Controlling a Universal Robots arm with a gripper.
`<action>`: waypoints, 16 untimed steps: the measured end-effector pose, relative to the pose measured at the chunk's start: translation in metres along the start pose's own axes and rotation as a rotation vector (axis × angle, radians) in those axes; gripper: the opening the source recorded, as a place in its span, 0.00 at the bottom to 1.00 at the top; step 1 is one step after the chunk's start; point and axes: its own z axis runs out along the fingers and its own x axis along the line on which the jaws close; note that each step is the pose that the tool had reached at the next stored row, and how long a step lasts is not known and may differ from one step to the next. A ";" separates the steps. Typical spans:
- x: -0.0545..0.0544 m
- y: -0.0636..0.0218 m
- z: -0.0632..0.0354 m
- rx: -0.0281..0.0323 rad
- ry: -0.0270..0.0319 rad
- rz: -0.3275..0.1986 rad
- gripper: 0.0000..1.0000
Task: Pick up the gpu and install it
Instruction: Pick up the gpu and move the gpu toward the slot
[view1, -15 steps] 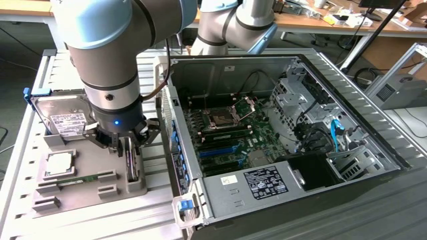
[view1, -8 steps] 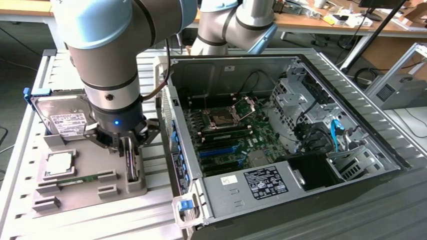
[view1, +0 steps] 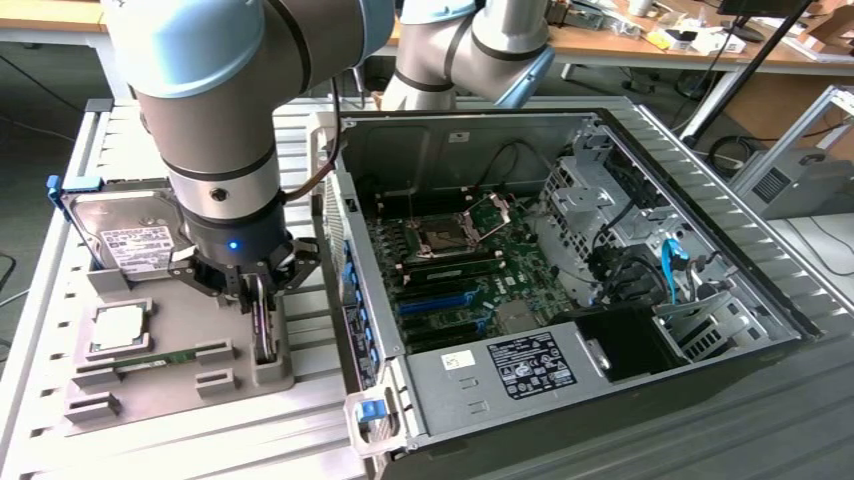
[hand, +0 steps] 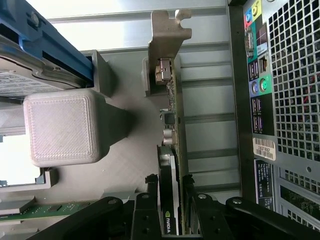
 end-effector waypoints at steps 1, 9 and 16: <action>0.000 0.0000 0.0000 0.0000 0.0000 0.000 0.33; 0.000 0.0000 0.0000 0.0000 0.0000 0.000 0.33; 0.000 0.0000 0.0000 0.0000 0.0000 0.000 0.27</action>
